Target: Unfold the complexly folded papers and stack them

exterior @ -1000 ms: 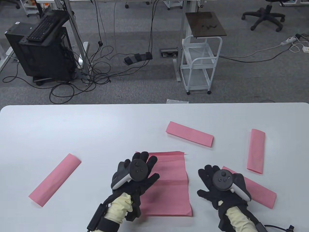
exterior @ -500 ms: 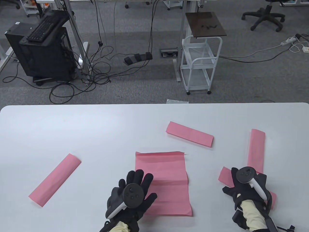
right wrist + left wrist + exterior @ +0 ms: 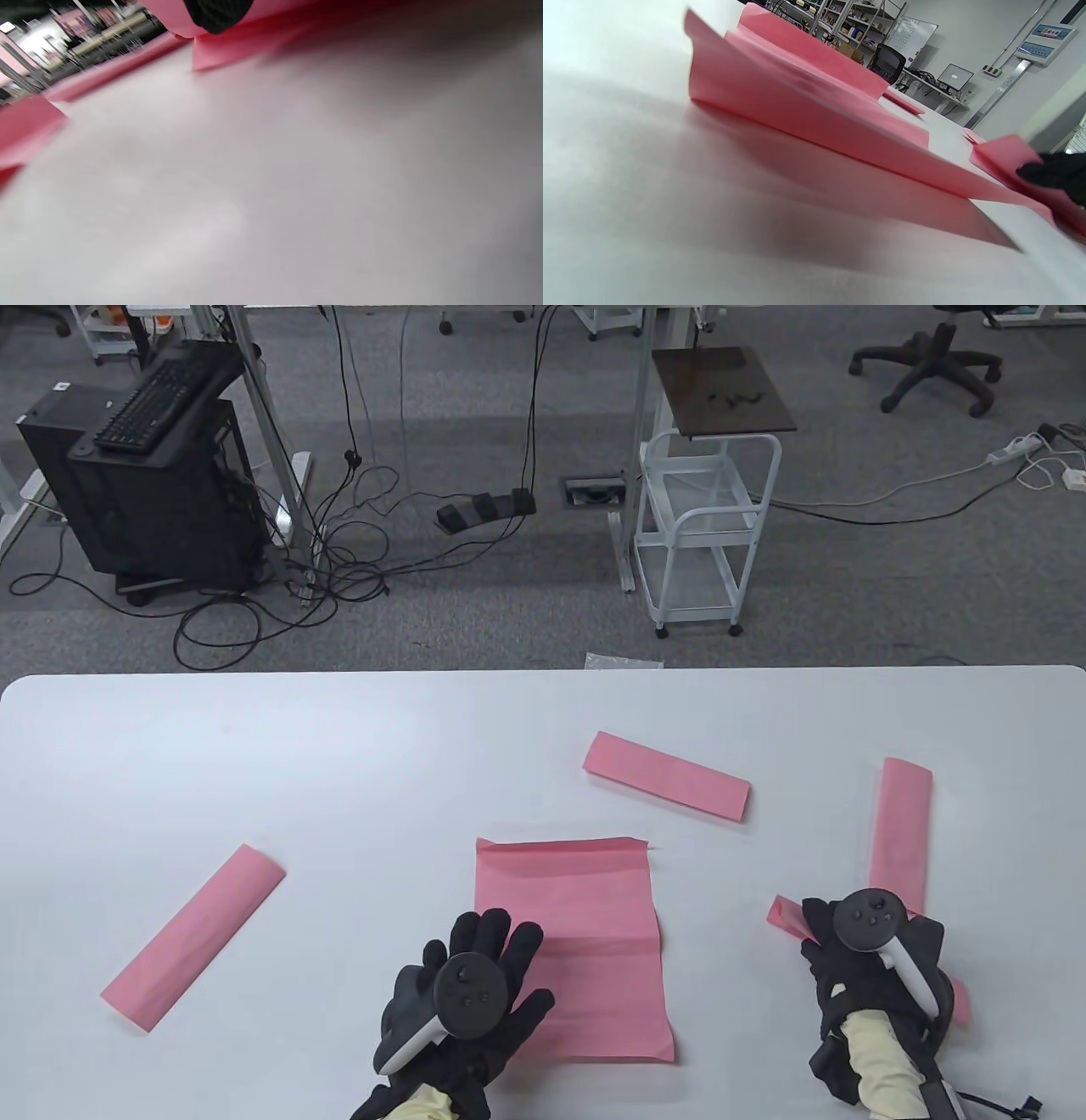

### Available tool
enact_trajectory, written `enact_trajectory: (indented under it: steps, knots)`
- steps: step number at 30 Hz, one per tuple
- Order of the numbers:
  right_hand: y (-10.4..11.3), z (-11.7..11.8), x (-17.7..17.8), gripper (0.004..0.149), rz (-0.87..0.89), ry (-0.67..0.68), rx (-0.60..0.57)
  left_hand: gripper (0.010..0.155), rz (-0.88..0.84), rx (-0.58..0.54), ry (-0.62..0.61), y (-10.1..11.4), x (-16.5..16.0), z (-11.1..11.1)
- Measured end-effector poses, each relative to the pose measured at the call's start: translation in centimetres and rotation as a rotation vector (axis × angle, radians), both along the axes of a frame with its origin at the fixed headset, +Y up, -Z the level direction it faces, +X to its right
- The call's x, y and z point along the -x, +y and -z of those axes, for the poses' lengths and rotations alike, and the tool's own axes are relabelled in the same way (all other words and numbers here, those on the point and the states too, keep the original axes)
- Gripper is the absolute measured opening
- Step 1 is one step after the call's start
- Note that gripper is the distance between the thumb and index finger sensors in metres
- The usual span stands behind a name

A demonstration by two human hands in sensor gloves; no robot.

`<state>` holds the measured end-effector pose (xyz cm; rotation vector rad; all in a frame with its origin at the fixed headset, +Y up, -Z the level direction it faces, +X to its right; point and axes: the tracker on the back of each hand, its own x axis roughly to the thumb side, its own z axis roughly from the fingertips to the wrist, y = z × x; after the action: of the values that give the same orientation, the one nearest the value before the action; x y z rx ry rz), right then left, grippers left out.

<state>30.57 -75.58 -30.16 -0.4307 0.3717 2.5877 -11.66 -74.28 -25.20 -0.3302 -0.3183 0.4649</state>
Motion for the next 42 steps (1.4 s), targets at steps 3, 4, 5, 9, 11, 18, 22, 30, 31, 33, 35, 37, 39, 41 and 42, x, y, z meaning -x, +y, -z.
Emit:
enact_trajectory:
  steps: [3, 4, 5, 9, 11, 18, 22, 30, 31, 33, 35, 37, 39, 41, 42]
  knots:
    - [2.9, -0.6, 2.0, 0.054, 0.059, 0.07, -0.152, 0.069, -0.014, 0.0, -0.009, 0.0, -0.2, 0.0]
    - [4.1, -0.9, 3.3, 0.054, 0.121, 0.116, -0.228, 0.069, -0.03, -0.004, -0.004, -0.1, -0.2, 0.0]
    - [5.0, -1.1, 4.6, 0.054, 0.212, 0.162, -0.304, 0.069, -0.053, -0.022, 0.007, -0.1, -0.1, 0.0]
    - [6.6, -1.3, 9.3, 0.054, 0.569, 0.273, -0.444, 0.07, -0.159, -0.086, 0.06, 0.1, 0.4, 0.1]
    - [6.7, -1.0, 12.0, 0.054, 0.77, 0.312, -0.508, 0.071, -0.244, -0.074, 0.064, 0.2, 0.6, 0.1]
    - [4.7, -1.2, 18.3, 0.055, 1.441, 0.465, -0.461, 0.085, -0.473, 0.024, 0.075, -0.2, 1.1, 0.8]
    - [4.6, -1.7, 18.9, 0.056, 1.637, 0.556, -0.405, 0.092, -0.661, 0.142, 0.127, -1.0, 1.5, 1.2]
    - [3.3, -1.2, 19.0, 0.063, 1.567, 0.562, -0.279, 0.039, -1.217, 0.308, 0.327, -1.7, 2.9, 1.2]
    - [3.2, -1.0, 18.5, 0.071, 1.559, 0.537, -0.318, 0.039, -1.213, 0.28, 0.338, -1.6, 3.5, 1.2]
    - [3.4, -0.6, 17.2, 0.08, 1.548, 0.44, -0.38, 0.039, -1.166, 0.207, 0.393, -1.1, 4.6, 1.5]
    - [3.8, -0.4, 15.8, 0.083, 1.446, 0.397, -0.45, 0.039, -1.088, 0.134, 0.423, -0.7, 5.6, 1.7]
    - [4.2, -0.3, 14.8, 0.084, 1.236, 0.386, -0.481, 0.039, -1.012, 0.101, 0.425, -0.4, 6.1, 1.8]
    - [4.6, 0.0, 13.7, 0.085, 0.9, 0.402, -0.475, 0.038, -0.94, 0.075, 0.401, -0.3, 6.5, 1.9]
    - [4.6, 0.2, 13.2, 0.085, 0.77, 0.418, -0.461, 0.039, -0.94, 0.072, 0.397, -0.2, 6.6, 2.0]
    - [4.4, 0.3, 13.0, 0.085, 0.748, 0.412, -0.468, 0.038, -0.948, 0.085, 0.377, -0.2, 6.6, 2.1]
